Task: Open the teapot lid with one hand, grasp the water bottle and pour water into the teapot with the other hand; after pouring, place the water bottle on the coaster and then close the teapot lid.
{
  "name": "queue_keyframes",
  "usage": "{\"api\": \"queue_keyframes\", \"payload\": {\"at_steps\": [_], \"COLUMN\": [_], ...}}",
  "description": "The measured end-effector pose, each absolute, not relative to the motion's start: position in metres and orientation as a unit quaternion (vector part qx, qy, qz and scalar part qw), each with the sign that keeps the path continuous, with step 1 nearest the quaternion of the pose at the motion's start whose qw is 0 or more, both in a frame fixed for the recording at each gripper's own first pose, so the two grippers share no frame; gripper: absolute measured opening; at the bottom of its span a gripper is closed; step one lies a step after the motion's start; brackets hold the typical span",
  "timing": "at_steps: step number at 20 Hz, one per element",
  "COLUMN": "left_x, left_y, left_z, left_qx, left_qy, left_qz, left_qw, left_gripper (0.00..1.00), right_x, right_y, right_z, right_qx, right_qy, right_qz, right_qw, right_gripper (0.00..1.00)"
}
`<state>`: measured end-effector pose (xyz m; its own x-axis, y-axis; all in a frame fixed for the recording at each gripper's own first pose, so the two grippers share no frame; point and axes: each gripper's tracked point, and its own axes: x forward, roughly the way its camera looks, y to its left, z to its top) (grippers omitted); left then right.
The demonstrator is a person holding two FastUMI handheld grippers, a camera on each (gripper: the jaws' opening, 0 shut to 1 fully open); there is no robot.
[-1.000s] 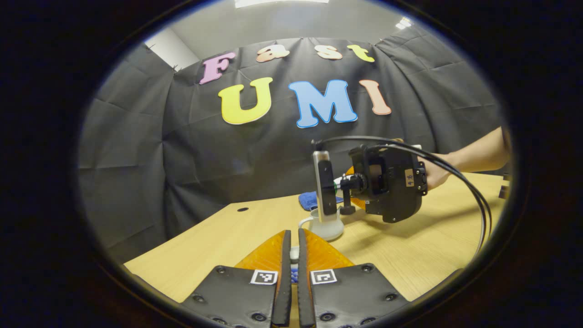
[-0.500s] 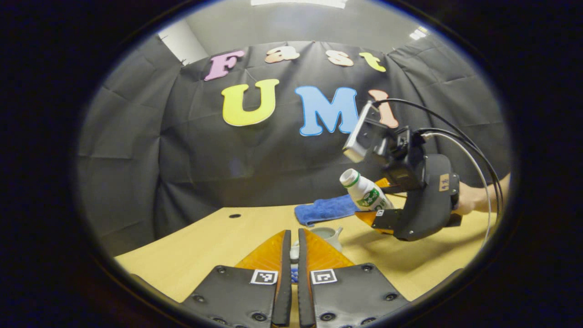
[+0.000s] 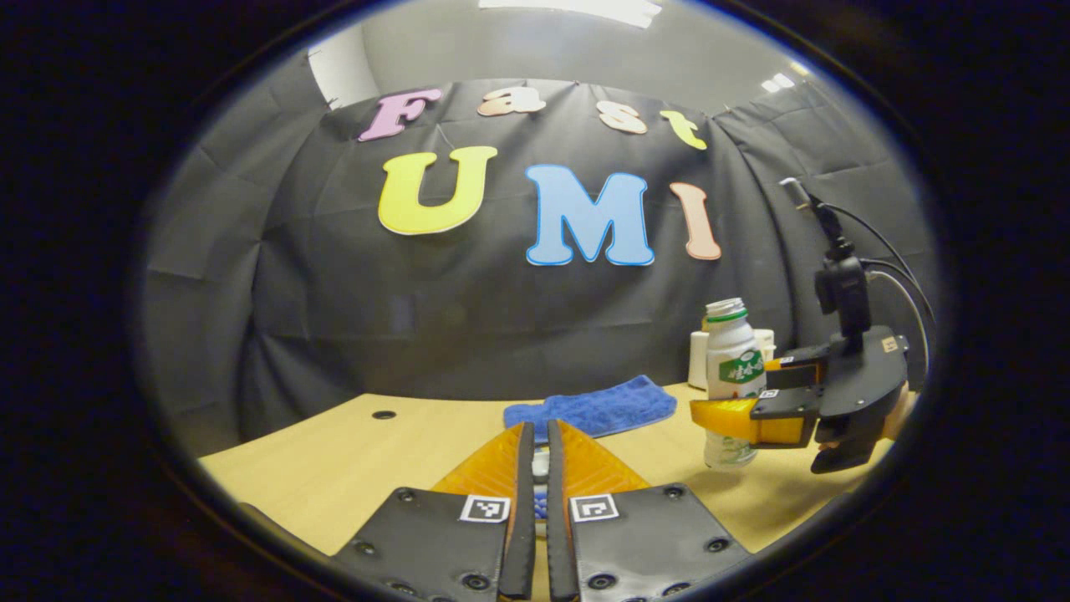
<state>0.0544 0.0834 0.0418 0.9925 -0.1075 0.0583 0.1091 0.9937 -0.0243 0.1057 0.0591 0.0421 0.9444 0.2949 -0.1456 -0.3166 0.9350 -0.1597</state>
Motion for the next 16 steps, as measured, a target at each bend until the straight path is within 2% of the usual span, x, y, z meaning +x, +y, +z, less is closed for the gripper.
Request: {"api": "queue_keyframes", "payload": {"at_steps": [1,2,5,7,8,10,12,13,16], "left_x": [0.063,0.071,0.093,0.104,0.109,0.119,0.126,0.127,0.129], "left_y": [0.082,0.083,0.084,0.082,0.082,0.078,0.079,0.077,0.075], "left_z": [0.042,0.038,0.024,0.013,0.008,-0.002,-0.016,-0.019,-0.028], "left_qx": [-0.019,-0.026,-0.045,-0.035,-0.029,-0.025,-0.015,-0.02,-0.019], "left_qy": [-0.025,-0.02,-0.002,0.011,0.017,0.03,0.048,0.051,0.063], "left_qz": [-0.055,-0.054,-0.055,-0.059,-0.06,-0.067,-0.062,-0.065,-0.066], "left_qw": [0.998,0.998,0.997,0.998,0.998,0.997,0.997,0.996,0.996], "left_gripper": [0.12,0.17,0.13,0.13,0.16,0.12,0.16,0.12,0.16], "right_x": [0.104,0.103,0.101,0.104,0.105,0.108,0.109,0.109,0.113], "right_y": [0.052,0.044,0.014,-0.005,-0.014,-0.027,-0.035,-0.036,-0.038], "right_z": [0.044,0.046,0.048,0.051,0.053,0.054,0.054,0.054,0.051], "right_qx": [-0.076,-0.06,-0.025,-0.005,0.0,0.005,-0.001,-0.006,-0.017], "right_qy": [0.06,0.061,0.061,0.059,0.057,0.054,0.055,0.054,0.057], "right_qz": [0.148,0.145,0.119,0.103,0.097,0.083,0.078,0.077,0.076], "right_qw": [0.984,0.986,0.991,0.993,0.994,0.995,0.995,0.996,0.995], "right_gripper": [0.72,0.72,0.72,0.72,0.72,0.72,0.72,0.72,0.72]}}
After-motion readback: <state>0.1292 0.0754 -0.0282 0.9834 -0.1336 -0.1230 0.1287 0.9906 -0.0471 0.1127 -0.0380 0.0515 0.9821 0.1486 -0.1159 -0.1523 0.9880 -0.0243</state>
